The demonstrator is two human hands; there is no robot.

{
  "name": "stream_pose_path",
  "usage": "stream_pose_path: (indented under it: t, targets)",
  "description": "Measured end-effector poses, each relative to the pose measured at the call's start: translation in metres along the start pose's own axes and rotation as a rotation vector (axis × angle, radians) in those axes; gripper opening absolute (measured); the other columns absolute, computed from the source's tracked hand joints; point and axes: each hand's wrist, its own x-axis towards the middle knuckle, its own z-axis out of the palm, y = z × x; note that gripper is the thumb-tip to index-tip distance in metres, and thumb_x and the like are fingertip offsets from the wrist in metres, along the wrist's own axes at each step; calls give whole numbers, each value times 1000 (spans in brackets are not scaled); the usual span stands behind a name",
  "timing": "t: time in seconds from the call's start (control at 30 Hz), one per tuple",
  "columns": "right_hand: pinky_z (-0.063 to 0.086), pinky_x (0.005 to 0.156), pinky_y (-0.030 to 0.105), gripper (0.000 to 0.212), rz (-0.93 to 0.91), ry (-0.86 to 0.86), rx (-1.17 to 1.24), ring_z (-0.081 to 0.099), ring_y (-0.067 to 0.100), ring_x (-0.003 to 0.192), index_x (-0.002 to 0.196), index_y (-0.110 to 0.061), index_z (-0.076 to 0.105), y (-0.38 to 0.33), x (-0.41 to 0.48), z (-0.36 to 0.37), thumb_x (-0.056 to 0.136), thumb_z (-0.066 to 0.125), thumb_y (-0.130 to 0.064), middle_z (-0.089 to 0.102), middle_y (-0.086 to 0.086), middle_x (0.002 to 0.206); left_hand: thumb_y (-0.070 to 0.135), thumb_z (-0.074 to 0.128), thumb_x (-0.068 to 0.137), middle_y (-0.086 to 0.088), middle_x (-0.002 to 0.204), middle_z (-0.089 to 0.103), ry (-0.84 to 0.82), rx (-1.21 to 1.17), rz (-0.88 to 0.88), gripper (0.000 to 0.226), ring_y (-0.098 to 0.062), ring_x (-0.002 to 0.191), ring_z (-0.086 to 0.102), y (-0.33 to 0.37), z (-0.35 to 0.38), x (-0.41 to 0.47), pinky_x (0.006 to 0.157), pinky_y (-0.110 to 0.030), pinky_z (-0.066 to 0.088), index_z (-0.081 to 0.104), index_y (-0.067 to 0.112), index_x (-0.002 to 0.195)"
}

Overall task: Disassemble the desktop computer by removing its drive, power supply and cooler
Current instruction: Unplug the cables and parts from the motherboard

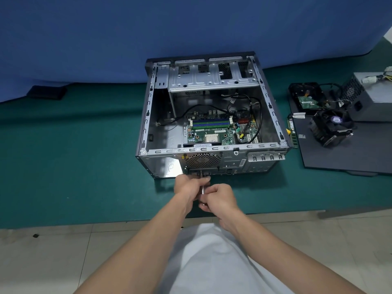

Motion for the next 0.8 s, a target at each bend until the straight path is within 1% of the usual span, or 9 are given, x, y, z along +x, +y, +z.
stream_pose_path:
  t: [0.1,0.2,0.3,0.4,0.57,0.63,0.67,0.73,0.8]
  targets:
    - [59,67,30,14,31,-89,70,66,22,73,85,-3,66,-5,-2,-3,89,55,5,70,14,93,4,65,89,-10,76,75,16,-24,-16,3,-22,64,70,3,3,0,58,-28,56,67,2,90]
    - [59,64,30,25,76,-257,237,66,24,78,83,2,64,-11,-5,-7,91,43,13,68,16,85,4,53,96,-10,78,75,-47,-55,-60,12,-23,64,72,5,5,0,52,-27,53,64,-1,100]
    - [59,71,30,17,49,-189,180,71,26,82,80,6,63,-9,-3,-5,89,50,13,70,18,94,8,64,91,-8,76,75,-44,-39,-60,10,-20,62,71,4,3,-1,53,-28,53,67,2,98]
    - [59,76,33,10,35,-91,69,73,27,75,81,4,66,-6,-1,-3,87,58,9,72,17,93,7,73,84,-8,73,75,9,-9,-23,10,-20,62,71,5,1,0,52,-25,52,70,3,92]
    - [60,69,33,25,54,-272,231,69,28,87,89,5,65,-11,-3,-7,93,41,11,70,19,92,4,55,93,-8,80,76,-22,-25,-70,12,-24,68,72,8,3,2,58,-29,53,65,4,99]
    - [60,70,31,19,44,-212,160,70,29,87,88,7,65,-11,-4,-7,92,47,11,69,21,97,8,62,91,-7,79,76,-16,-16,-77,8,-21,58,69,7,2,0,47,-24,47,67,5,96]
    - [60,70,30,15,34,-156,112,70,29,84,85,5,65,-10,-3,-8,90,52,9,68,21,98,8,69,87,-8,77,75,9,-17,-62,9,-20,56,68,6,1,-1,45,-23,46,68,3,94]
    - [59,66,28,12,15,-66,34,69,23,71,80,-2,64,-8,-2,-8,88,59,5,70,18,95,4,75,81,-11,75,74,52,-32,-27,15,-23,62,70,5,1,0,50,-26,50,70,-1,93]
    - [58,61,26,8,30,-88,41,67,20,65,86,-2,65,-10,-2,-9,90,58,1,69,15,88,1,69,85,-11,74,74,62,-33,-20,8,-23,64,71,7,2,1,52,-26,51,69,1,93]
